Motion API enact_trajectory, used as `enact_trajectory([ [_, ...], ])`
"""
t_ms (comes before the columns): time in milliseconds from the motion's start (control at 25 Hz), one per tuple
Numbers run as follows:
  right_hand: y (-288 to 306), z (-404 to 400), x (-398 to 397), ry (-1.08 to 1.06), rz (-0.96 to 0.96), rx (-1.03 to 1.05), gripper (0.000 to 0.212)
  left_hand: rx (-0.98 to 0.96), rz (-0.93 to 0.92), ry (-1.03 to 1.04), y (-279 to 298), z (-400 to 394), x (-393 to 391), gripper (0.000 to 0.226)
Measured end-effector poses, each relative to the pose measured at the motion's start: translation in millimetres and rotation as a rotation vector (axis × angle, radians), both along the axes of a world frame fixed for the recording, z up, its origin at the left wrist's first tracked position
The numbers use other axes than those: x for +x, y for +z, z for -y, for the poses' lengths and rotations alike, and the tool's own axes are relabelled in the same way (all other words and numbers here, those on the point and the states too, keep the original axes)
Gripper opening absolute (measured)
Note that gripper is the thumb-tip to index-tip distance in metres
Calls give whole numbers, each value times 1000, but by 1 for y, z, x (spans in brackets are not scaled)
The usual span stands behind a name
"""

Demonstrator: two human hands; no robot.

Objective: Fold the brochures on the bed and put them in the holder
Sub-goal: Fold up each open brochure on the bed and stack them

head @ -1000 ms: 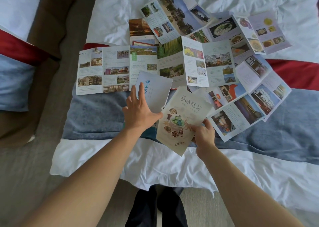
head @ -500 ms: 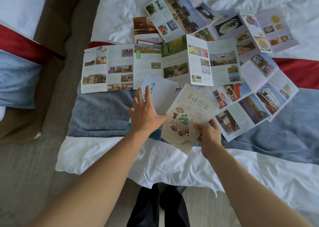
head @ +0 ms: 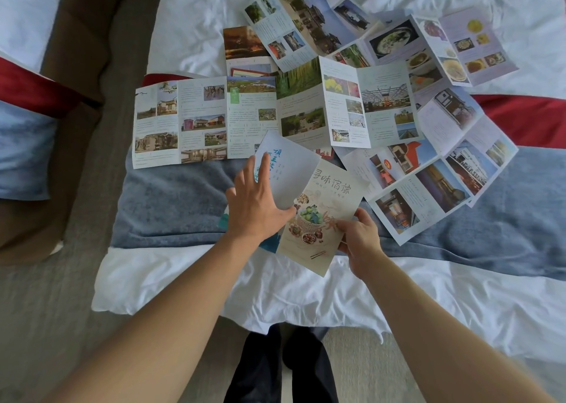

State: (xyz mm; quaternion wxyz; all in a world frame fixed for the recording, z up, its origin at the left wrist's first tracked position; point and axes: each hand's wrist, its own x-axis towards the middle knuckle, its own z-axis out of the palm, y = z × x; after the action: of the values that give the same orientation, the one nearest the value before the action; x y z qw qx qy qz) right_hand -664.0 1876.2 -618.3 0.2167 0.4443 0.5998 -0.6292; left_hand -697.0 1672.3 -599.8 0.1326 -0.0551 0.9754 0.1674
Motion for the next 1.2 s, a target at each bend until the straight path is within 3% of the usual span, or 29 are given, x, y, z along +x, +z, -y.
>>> enact_trajectory([
  [240,-3,16,0,25,24,-3,37,-88,-2,-45,-3,1,2,115],
  [640,0,21,5,-71,54,-170,34,-35,103,-73,0,-22,8,114],
  [800,3,37,0,127,13,174,26,-30,109,-37,1,-35,15,111],
  [1000,12,48,2,272,14,133,52,-50,84,-4,0,-34,23,105],
  [1200,23,42,0,488,-2,212,41,-51,79,23,5,-32,33,104],
])
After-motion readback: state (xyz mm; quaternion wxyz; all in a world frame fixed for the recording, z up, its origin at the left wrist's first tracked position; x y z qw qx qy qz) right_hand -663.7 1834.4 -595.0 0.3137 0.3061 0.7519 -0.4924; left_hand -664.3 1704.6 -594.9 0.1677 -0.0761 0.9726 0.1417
